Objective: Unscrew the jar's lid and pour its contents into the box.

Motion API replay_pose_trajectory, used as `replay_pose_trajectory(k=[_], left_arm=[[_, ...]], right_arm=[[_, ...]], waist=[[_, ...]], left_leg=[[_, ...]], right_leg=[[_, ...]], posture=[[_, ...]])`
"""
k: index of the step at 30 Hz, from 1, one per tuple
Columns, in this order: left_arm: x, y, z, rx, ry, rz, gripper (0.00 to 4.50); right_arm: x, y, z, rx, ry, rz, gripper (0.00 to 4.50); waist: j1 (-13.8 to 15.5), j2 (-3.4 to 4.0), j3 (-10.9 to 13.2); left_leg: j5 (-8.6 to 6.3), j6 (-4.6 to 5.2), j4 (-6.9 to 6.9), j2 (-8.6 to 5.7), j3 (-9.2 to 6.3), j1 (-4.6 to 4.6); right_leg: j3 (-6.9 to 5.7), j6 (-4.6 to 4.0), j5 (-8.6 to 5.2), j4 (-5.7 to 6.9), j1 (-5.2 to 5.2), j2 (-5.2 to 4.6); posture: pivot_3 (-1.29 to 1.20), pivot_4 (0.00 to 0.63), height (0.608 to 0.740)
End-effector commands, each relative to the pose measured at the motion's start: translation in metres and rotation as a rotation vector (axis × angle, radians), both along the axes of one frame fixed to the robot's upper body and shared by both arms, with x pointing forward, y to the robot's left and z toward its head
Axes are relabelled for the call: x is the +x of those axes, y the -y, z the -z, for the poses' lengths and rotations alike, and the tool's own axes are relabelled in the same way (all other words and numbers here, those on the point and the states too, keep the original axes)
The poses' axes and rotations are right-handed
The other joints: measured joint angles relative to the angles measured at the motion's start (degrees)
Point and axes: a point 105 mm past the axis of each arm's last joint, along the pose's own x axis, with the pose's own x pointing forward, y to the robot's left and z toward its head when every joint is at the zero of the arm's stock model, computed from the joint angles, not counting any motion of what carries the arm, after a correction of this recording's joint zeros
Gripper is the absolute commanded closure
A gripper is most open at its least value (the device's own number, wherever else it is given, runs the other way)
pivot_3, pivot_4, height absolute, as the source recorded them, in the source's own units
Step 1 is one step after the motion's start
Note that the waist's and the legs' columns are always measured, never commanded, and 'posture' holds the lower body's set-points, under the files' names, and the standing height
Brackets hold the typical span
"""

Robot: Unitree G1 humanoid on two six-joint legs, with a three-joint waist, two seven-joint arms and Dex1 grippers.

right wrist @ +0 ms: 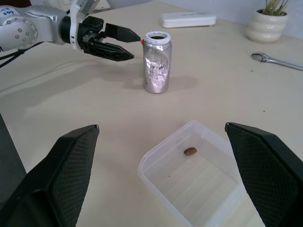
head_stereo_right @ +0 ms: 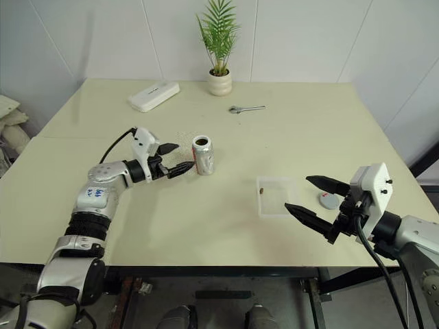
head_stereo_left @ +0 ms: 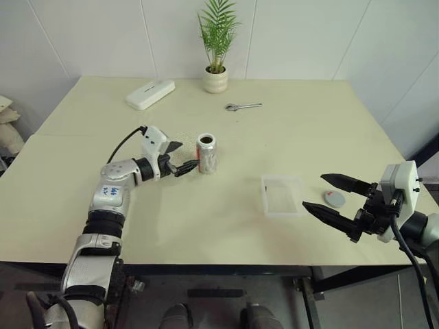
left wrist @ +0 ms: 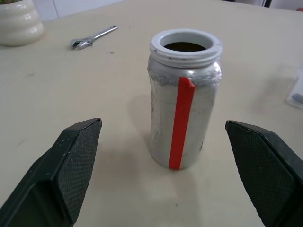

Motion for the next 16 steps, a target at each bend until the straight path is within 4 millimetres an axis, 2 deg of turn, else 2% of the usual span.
replay_pose_trajectory(k=[1, 4, 10, 16], left_arm=[[-0.021, -0.005, -0.012, -0.003, 0.005, 0.126, 0.03], [-0.044, -0.022, -0.018, -0.002, -0.020, 0.241, 0.03], [-0.065, -0.056, -0.027, -0.029, -0.024, 0.326, 0.03], [-0.072, -0.083, -0.030, -0.001, -0.003, 0.332, 0.03]], right_arm=[[-0.002, 0.002, -0.009, -0.023, 0.015, -0.009, 0.00], [-0.003, 0.006, -0.011, -0.062, 0.000, -0.012, 0.00], [-0.005, 0.022, -0.017, -0.135, -0.004, 0.017, 0.00], [-0.016, 0.022, -0.023, -0.140, -0.001, 0.003, 0.00]], waist=[[0.0, 0.00, 0.0], [-0.4, 0.00, 0.0], [-0.4, 0.00, 0.0], [-0.4, 0.00, 0.0]], left_leg=[[0.00, 0.00, -0.01, 0.00, 0.00, 0.00], [0.00, 0.00, -0.10, 0.04, 0.03, 0.01], [0.03, 0.11, -0.34, 0.06, 0.03, 0.04], [0.03, 0.12, -0.44, 0.06, 0.03, 0.03]], right_leg=[[0.00, 0.00, 0.00, -0.02, 0.00, 0.00], [0.00, -0.03, 0.01, -0.04, -0.03, 0.02], [-0.03, -0.13, 0.07, -0.20, -0.06, 0.03], [-0.06, -0.15, 0.08, -0.37, -0.04, 0.03]], posture=[[0.00, 0.150, 0.740], [0.00, 0.150, 0.740], [0.00, 0.150, 0.740], [0.00, 0.150, 0.740]])
